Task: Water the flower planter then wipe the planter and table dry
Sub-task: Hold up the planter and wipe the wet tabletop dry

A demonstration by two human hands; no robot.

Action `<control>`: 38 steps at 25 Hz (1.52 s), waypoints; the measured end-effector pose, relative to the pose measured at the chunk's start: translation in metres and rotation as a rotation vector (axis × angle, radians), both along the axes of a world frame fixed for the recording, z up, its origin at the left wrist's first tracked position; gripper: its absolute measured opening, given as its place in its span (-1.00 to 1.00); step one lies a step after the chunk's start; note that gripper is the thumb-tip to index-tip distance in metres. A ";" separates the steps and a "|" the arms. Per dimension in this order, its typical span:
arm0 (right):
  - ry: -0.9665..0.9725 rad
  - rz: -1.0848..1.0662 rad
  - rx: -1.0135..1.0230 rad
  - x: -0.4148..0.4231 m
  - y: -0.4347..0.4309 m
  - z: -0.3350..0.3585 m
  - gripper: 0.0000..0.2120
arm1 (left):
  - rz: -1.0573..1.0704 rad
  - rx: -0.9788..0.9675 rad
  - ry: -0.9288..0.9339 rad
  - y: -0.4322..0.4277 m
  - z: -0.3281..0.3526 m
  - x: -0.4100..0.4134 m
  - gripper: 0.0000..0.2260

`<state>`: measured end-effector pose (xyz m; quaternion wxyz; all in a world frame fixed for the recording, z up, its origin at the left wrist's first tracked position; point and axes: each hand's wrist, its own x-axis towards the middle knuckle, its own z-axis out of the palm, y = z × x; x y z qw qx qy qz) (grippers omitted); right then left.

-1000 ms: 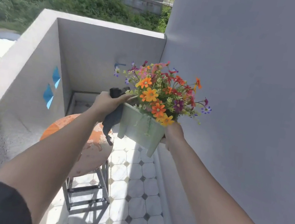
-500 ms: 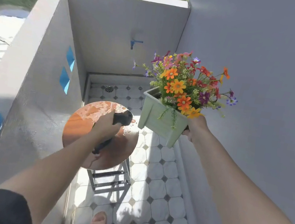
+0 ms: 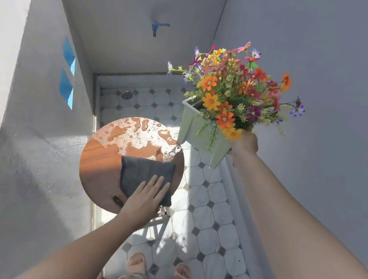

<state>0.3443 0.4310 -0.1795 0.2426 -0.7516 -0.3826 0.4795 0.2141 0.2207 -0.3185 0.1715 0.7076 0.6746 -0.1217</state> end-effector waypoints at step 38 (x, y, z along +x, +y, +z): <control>-0.026 -0.223 0.017 0.003 0.038 -0.061 -0.89 | 0.676 0.370 -0.129 0.128 -0.018 0.013 -0.42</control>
